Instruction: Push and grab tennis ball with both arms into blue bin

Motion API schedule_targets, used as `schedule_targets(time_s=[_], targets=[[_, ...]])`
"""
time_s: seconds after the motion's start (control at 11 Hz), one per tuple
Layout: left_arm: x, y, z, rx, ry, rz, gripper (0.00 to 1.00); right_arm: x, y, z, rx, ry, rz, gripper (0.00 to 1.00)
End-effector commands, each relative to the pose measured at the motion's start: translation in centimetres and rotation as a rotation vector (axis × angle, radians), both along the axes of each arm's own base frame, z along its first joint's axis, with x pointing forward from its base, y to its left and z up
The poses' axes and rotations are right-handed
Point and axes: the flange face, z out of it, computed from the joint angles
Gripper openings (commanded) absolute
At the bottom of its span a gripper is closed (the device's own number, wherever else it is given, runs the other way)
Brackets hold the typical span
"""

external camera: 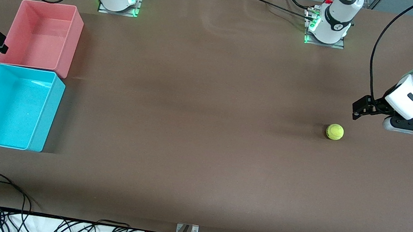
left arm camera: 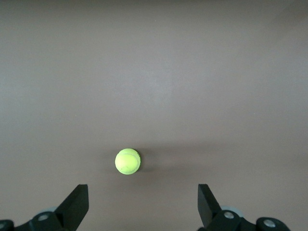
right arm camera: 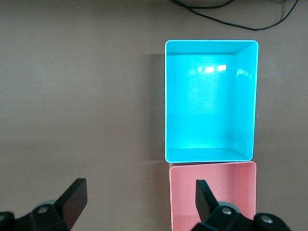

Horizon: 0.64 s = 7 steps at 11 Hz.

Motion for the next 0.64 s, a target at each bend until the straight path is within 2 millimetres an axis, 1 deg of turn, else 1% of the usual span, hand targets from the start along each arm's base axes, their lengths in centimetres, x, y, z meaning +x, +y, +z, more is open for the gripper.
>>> schedule_targets(time_s=[0.0, 0.18, 0.55], targets=[[0.4, 0.22, 0.5, 0.017, 0.008, -0.021, 1.0, -0.37, -0.83, 0.59, -0.001, -0.001, -0.03, 1.0], [0.4, 0.14, 0.5, 0.017, 0.008, -0.022, 1.0, -0.42, -1.18, 0.57, 0.023, -0.001, -0.039, 1.0], [0.41, 0.31, 0.5, 0.017, 0.008, -0.021, 1.0, -0.4, -1.01, 0.72, 0.022, -0.004, -0.035, 1.0]])
